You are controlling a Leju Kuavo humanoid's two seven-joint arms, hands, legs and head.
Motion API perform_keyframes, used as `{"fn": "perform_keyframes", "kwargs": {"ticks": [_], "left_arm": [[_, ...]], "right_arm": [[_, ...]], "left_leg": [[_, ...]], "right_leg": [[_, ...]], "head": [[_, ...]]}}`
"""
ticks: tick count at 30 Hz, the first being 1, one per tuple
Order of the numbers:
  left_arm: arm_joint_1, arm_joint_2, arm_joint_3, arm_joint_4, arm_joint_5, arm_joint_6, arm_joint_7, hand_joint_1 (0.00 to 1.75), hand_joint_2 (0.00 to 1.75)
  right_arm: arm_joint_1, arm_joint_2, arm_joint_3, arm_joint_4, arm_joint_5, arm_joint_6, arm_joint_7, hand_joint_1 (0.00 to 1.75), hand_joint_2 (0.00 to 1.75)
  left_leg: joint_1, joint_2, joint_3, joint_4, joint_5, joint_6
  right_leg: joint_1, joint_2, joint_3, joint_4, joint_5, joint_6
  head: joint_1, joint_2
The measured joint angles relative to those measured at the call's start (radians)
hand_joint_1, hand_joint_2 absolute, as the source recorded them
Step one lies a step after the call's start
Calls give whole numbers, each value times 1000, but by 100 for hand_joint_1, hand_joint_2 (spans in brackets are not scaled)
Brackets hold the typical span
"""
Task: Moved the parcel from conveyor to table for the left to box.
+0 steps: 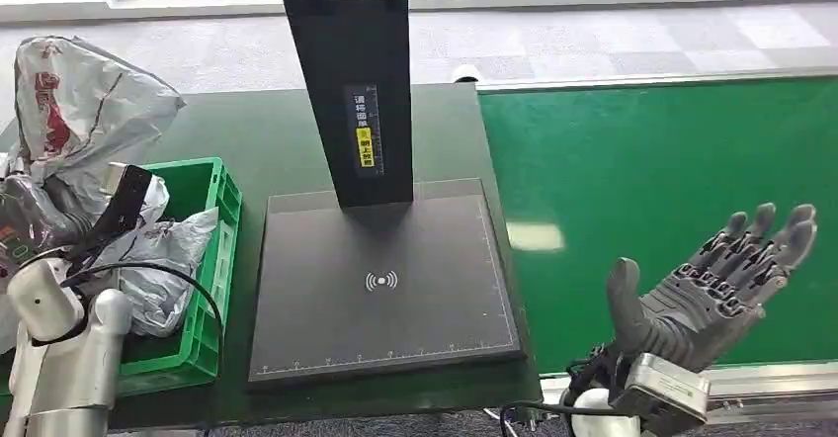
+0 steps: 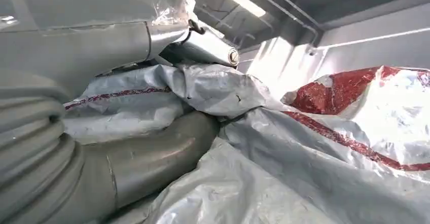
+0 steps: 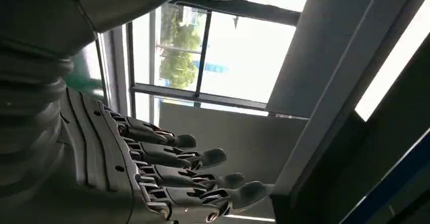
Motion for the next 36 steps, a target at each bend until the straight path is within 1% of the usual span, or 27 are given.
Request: {"fn": "perform_keyframes", "kwargs": {"ticks": [4, 7, 8, 9, 16, 18, 20, 22, 23, 25, 26, 29, 34, 36], "left_arm": [[-17, -9, 28, 42, -11, 0, -3, 175, 175], [-43, -18, 88, 111, -20, 0, -20, 175, 175], [-50, -20, 109, 128, -20, 0, -25, 162, 175], [-54, -22, 128, 140, -21, 0, -32, 0, 175], [-65, -53, 248, 158, -30, 1, -97, 0, 175], [-65, -69, 282, 139, -28, 1, -138, 0, 175], [-62, -96, 318, 92, -8, 2, -200, 0, 175], [-61, -126, 355, 38, 25, 2, -289, 0, 175], [-59, -145, 376, 6, 50, 2, -348, 0, 175], [-60, -196, 438, -72, 108, 3, -504, 0, 175], [-60, -216, 465, -99, 121, 3, -546, 0, 175], [-60, -257, 525, -155, 132, 3, -566, 0, 175], [-60, -293, 574, -204, 134, 3, -582, 0, 175], [-66, -312, 600, -222, 161, 3, -659, 0, 175]], "right_arm": [[4, 0, 0, -2, 2, 0, 0, 0, 175], [11, 2, 0, -5, 2, 0, 0, 0, 175], [14, 2, 0, -7, 3, 0, 0, 0, 175], [17, 2, 0, -7, 5, 0, 0, 0, 175], [23, 2, 0, -7, 9, 0, 0, 0, 175], [23, 2, 0, -7, 8, 0, 0, 0, 175], [23, 2, -1, -7, 6, 0, 0, 0, 175], [23, 2, -2, -7, 8, 0, 0, 0, 175], [24, 2, -5, -6, 9, 0, 0, 0, 175], [25, 3, -14, -6, 5, 0, 0, 0, 175], [26, 3, -16, -6, 5, 0, 0, 0, 175], [26, 3, -19, -6, 5, 0, 0, 0, 175], [27, 3, -28, -6, 5, 0, 0, 0, 175], [29, 4, -34, -6, 5, 0, 0, 0, 175]], "left_leg": [[0, 0, 0, 0, 0, 0], [0, 0, 0, 0, 0, 0], [0, 0, 0, 0, 0, 0], [0, 0, 1, 0, 0, 0], [0, 0, 0, 0, 0, 0], [0, 0, 0, 0, 0, 0], [0, 0, -1, 0, 0, 0], [0, 0, -1, 0, 0, 0], [0, 0, -1, 0, 0, 0], [0, -1, -1, 0, 0, 0], [-1, -1, -1, 0, 0, 0], [-1, -1, -1, 0, -1, 1], [-1, -2, -1, 0, 0, 0], [0, -2, -1, 0, 0, 0]], "right_leg": [[0, 0, 0, 0, 0, 0], [0, 0, 0, 0, 0, 0], [0, 0, 0, 0, 0, 0], [1, 0, 0, 0, 0, 0], [1, 0, 0, 0, 0, 0], [0, 0, 0, 0, 0, 0], [0, 0, 0, 0, 0, 0], [0, 0, 0, 0, 0, 0], [0, 0, 0, 0, 0, 0], [0, -1, 0, 0, 0, 0], [-1, -1, 0, 0, 0, 0], [0, -1, -1, 0, 0, 0], [1, -2, 0, 0, 0, 0], [1, -2, 0, 0, 0, 0]], "head": [[0, 0], [0, 0], [0, 0], [0, 0], [0, 0], [0, 0], [0, 0], [0, 0], [0, 0], [0, 0], [0, 0], [0, 0], [0, 0], [0, 0]]}}
